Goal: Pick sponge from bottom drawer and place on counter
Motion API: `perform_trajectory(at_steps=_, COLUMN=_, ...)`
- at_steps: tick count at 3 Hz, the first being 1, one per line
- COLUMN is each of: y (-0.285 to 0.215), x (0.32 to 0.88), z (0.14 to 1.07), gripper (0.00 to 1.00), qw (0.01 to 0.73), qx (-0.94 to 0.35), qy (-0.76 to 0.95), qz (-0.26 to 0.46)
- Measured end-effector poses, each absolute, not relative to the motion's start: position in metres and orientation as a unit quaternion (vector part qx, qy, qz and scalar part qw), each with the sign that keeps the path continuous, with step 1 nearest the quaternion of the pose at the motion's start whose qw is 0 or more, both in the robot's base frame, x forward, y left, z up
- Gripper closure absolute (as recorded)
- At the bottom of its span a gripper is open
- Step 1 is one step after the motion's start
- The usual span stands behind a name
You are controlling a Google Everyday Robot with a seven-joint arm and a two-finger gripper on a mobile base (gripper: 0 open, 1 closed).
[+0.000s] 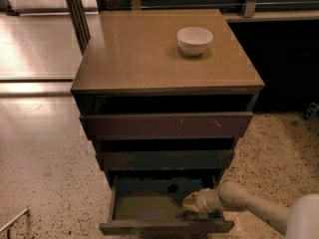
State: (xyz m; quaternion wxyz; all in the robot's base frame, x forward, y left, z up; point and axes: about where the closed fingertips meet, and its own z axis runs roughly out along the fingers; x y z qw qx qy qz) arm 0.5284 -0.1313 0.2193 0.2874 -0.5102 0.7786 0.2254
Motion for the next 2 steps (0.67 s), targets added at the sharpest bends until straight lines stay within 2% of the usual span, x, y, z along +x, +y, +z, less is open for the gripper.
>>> perform_trajectory(at_steps=2, y=-0.124, x=0.560, z=0.198, gripper=0.34, qw=0.307, qx=-0.507, qy=0.780, qz=0.202)
